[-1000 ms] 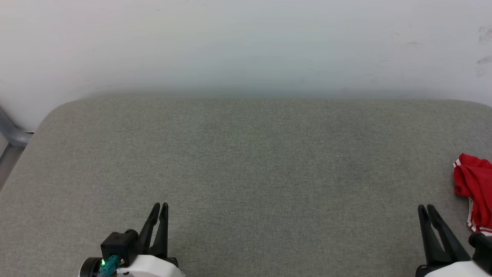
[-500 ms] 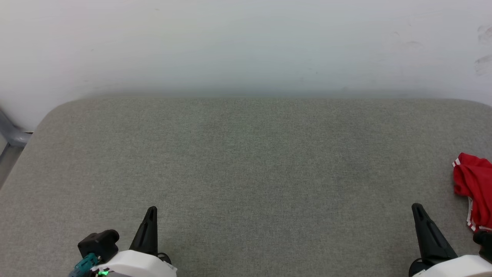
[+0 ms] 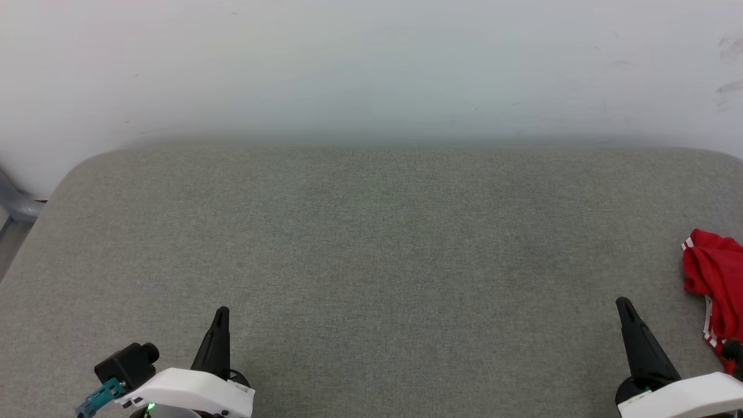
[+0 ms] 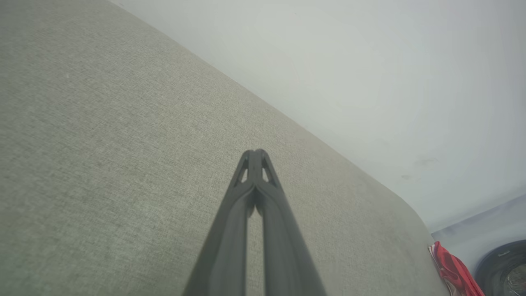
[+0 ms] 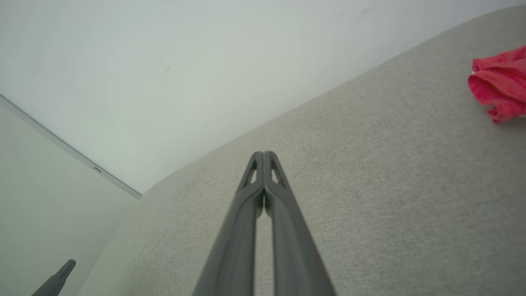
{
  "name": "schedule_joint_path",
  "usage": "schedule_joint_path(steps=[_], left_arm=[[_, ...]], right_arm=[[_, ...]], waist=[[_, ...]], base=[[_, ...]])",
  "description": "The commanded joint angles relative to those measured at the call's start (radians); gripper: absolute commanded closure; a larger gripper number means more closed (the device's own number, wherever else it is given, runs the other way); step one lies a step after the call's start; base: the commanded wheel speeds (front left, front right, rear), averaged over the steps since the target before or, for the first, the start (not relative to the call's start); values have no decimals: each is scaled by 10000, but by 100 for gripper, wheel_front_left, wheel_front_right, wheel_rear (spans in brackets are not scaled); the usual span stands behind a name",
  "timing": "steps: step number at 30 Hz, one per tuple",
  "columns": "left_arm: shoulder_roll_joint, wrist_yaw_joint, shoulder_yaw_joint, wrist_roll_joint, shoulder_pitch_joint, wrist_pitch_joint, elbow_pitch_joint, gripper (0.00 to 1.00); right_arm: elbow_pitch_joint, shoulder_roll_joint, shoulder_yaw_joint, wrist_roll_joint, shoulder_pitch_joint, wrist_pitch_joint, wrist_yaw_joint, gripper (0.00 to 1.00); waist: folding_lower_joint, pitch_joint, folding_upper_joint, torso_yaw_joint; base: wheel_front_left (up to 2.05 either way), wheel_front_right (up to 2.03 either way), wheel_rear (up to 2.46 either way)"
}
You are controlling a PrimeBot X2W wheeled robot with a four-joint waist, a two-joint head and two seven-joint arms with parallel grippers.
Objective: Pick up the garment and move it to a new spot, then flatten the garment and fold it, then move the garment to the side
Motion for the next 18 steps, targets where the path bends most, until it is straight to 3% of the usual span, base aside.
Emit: schedule_joint_path(steps=[1,18], left_arm=[[-22,-82,91,-407,-329,97,-93,100],[-97,-213,432,-2582,-519,681,-22,100]], right_arm=[[13,-100,8,469,-321,-27,0,100],[770,-138,69,2811,-821,23,-1,100]], waist=[[0,2,-1,-5],[0,25,-1,-55]], base=[[0,0,0],[0,0,0]])
